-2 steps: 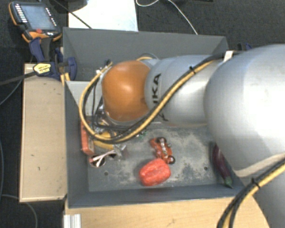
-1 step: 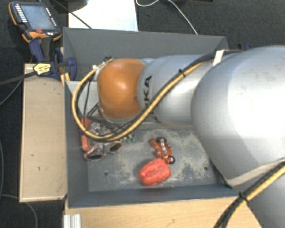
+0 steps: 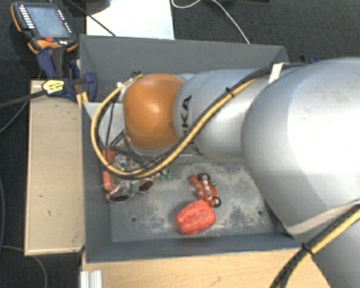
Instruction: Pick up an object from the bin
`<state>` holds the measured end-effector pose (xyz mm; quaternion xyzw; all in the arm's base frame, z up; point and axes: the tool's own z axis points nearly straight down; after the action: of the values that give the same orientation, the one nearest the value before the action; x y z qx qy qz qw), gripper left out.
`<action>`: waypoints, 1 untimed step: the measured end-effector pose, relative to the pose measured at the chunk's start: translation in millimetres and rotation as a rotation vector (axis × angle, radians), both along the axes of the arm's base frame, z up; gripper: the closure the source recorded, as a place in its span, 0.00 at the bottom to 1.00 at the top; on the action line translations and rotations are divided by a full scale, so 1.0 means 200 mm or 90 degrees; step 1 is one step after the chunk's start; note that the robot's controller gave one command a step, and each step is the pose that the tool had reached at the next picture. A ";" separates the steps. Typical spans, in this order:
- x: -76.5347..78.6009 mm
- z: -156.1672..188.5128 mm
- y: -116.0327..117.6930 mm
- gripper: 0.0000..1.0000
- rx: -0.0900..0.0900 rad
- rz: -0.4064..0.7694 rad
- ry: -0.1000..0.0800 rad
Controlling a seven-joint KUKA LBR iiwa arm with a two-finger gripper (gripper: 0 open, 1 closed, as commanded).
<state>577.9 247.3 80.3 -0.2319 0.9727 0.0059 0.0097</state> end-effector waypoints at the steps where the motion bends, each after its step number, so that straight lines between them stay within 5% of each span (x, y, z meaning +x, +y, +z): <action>1: -0.01 0.02 0.00 1.00 -0.001 0.000 0.002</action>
Offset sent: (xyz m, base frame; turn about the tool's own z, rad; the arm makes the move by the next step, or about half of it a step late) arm -0.0001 -0.0001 0.0866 0.0000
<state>576.7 246.8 83.3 -0.2318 0.9727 0.0057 0.0083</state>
